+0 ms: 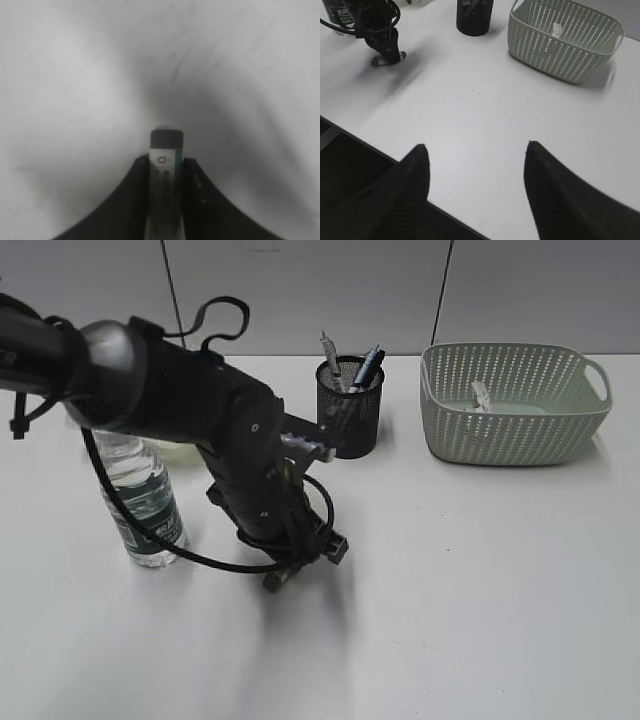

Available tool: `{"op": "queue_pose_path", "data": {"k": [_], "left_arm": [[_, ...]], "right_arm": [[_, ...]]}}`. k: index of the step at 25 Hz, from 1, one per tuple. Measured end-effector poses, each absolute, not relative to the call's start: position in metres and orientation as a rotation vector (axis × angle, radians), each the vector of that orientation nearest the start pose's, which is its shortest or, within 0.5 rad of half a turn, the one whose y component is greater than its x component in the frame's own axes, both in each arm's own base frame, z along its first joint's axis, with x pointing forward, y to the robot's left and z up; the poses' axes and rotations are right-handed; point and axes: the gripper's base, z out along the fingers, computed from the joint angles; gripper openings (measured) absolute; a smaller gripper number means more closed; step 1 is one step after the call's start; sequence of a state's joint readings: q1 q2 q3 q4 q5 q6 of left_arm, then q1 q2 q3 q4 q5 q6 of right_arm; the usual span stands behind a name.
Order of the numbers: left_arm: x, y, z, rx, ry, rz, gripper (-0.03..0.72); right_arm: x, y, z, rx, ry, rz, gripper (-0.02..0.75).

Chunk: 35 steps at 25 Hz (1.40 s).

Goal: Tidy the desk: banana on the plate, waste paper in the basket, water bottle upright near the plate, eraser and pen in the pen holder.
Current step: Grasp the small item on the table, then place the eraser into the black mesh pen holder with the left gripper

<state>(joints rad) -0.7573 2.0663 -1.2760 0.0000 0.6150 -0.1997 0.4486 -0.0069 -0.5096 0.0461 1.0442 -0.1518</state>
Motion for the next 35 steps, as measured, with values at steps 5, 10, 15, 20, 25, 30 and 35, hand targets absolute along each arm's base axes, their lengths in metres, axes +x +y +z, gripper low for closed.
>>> {"op": "queue_pose_path", "data": {"k": [5,10,15,20,25,30,35], "left_arm": [[0.306,-0.29,0.175,0.754,2.631,-0.282,0.141],[0.335,-0.305,0.249,0.667,2.267,-0.43,0.141],[0.363,-0.293,0.267,0.541,2.079,-0.495,0.141],[0.385,-0.289,0.253,0.451,2.001,-0.533,0.141],[0.397,-0.298,0.221,0.413,1.962,-0.565,0.141],[0.407,-0.298,0.185,0.411,2.003,-0.543,0.141],[0.41,-0.295,0.173,0.408,2.031,-0.529,0.181]], "right_arm": [[-0.007,0.0,0.281,-0.599,1.928,0.244,0.475],[-0.007,0.0,0.281,-0.599,1.928,0.244,0.475],[-0.007,0.0,0.281,-0.599,1.928,0.244,0.475],[-0.007,0.0,0.281,-0.599,1.928,0.244,0.475],[-0.007,0.0,0.281,-0.599,1.928,0.244,0.475],[-0.007,0.0,0.281,-0.599,1.928,0.244,0.475],[-0.007,0.0,0.281,-0.599,1.928,0.244,0.475]]}}
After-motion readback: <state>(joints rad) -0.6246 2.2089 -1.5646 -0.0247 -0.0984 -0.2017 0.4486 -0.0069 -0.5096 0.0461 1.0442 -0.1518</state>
